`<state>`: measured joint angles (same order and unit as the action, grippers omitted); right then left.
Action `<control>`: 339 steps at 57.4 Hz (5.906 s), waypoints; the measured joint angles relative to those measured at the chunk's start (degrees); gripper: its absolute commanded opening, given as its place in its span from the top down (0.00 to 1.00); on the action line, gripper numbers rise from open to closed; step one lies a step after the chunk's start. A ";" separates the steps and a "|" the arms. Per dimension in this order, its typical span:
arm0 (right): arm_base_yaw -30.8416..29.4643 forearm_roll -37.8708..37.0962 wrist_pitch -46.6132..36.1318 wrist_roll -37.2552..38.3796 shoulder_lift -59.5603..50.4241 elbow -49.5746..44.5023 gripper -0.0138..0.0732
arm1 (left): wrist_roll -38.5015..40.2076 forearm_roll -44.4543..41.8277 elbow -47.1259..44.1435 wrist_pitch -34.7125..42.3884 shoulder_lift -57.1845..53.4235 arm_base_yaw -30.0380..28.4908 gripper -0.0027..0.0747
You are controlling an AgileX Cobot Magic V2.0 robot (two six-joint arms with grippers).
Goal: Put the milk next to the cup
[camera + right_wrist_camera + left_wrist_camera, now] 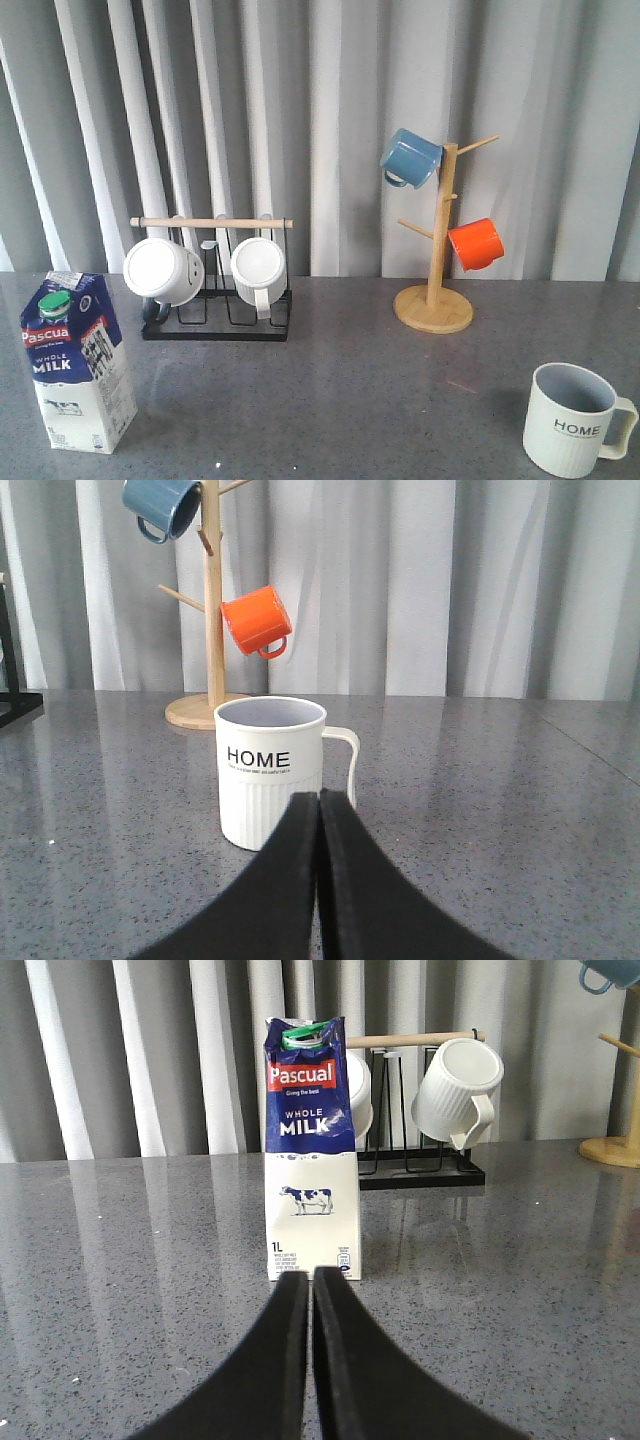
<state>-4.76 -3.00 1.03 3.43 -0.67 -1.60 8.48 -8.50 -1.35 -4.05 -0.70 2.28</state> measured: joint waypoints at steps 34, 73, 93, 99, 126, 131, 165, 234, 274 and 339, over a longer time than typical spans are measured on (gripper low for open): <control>0.00 0.00 0.04 0.00 0.00 0.00 0.85 | 0.00 0.00 0.00 0.00 0.00 0.00 0.97; 0.00 -5.67 -3.77 0.22 26.90 38.96 0.85 | -0.42 -0.90 38.33 -8.24 22.39 0.00 0.97; 0.00 5.05 13.17 2.85 40.55 49.42 0.85 | -0.42 -1.44 53.62 -14.19 51.67 0.18 0.97; 0.00 5.54 15.57 2.98 42.32 49.48 0.83 | -0.42 -1.44 53.78 -11.70 56.50 0.18 0.96; 0.00 0.43 18.89 2.98 52.71 49.48 0.10 | 2.12 -1.34 57.83 -6.76 64.17 0.43 0.23; 0.00 0.16 18.89 2.98 52.80 49.48 0.06 | 2.17 -1.34 57.94 -6.37 65.20 0.53 0.10; 0.00 0.01 14.16 2.98 56.30 49.48 0.20 | 3.98 -1.34 57.94 -6.36 66.70 0.58 0.22; -6.65 0.20 -44.15 -7.34 80.22 19.80 0.20 | 4.09 -1.34 57.94 -6.36 66.70 0.58 0.37; -6.65 5.94 -56.91 -10.18 95.40 21.62 0.20 | 4.09 -1.34 57.94 -6.36 66.70 0.58 0.37; -6.54 1.03 -59.89 2.84 105.16 30.24 0.85 | 4.09 -1.34 57.94 -6.36 66.70 0.58 0.37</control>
<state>-11.30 -1.97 -58.87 6.27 104.49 28.63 12.57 -9.84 56.59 -10.41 66.00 2.86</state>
